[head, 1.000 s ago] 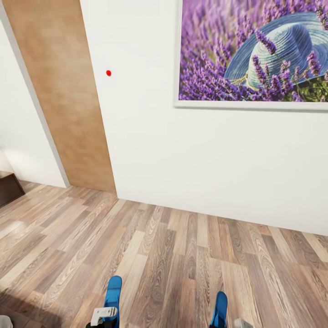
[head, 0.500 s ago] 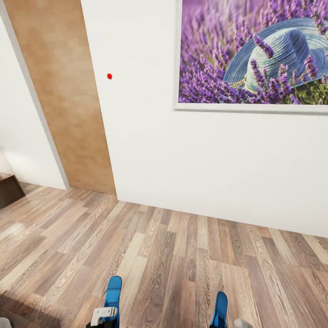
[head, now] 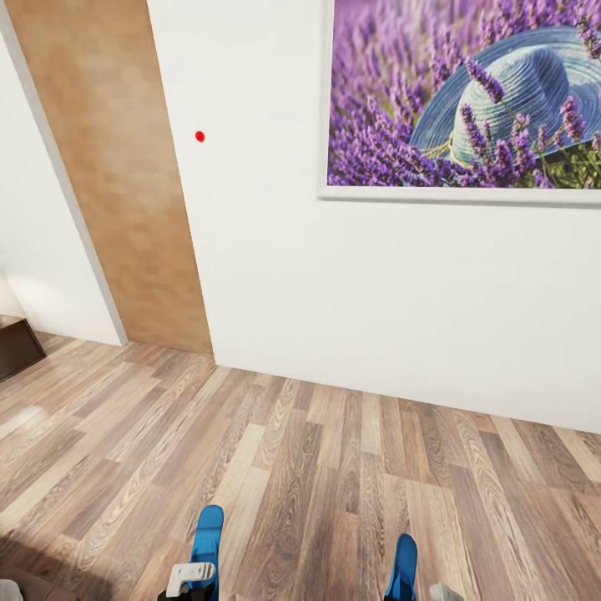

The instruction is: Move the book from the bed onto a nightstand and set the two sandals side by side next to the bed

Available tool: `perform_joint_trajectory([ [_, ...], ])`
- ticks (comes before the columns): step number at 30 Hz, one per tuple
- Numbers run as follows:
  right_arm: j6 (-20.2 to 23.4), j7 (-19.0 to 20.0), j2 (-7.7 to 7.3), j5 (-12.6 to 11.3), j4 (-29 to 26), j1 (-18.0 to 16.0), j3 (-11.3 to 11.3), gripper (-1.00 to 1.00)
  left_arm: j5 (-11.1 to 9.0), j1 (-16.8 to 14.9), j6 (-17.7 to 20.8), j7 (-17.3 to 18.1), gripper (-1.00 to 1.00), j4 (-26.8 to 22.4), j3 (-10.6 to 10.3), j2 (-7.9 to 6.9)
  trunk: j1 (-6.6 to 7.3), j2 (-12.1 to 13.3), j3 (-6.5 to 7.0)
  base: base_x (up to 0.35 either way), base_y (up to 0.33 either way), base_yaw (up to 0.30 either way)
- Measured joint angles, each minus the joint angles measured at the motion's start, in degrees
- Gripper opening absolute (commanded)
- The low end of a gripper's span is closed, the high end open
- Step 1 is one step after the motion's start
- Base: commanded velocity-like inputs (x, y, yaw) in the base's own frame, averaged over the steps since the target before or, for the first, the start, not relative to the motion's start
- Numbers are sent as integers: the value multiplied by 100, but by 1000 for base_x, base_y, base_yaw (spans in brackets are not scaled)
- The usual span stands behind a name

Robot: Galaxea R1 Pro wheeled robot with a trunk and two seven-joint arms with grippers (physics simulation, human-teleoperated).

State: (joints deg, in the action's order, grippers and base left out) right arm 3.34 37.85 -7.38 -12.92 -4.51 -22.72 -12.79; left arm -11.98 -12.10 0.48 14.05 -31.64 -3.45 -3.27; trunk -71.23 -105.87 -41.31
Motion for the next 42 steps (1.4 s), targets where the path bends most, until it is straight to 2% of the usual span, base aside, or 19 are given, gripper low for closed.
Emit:
perform_joint_trajectory([
  [9,0,-8,1,0,2,-1,0,-100,-6,0,0,-5,-100,2,19,0,2,0,0,94,0,0],
  [42,8,32,1,2,2,-1,3,-100,-7,0,0,-6,-100,3,18,0,3,0,-2,318,0,0],
])
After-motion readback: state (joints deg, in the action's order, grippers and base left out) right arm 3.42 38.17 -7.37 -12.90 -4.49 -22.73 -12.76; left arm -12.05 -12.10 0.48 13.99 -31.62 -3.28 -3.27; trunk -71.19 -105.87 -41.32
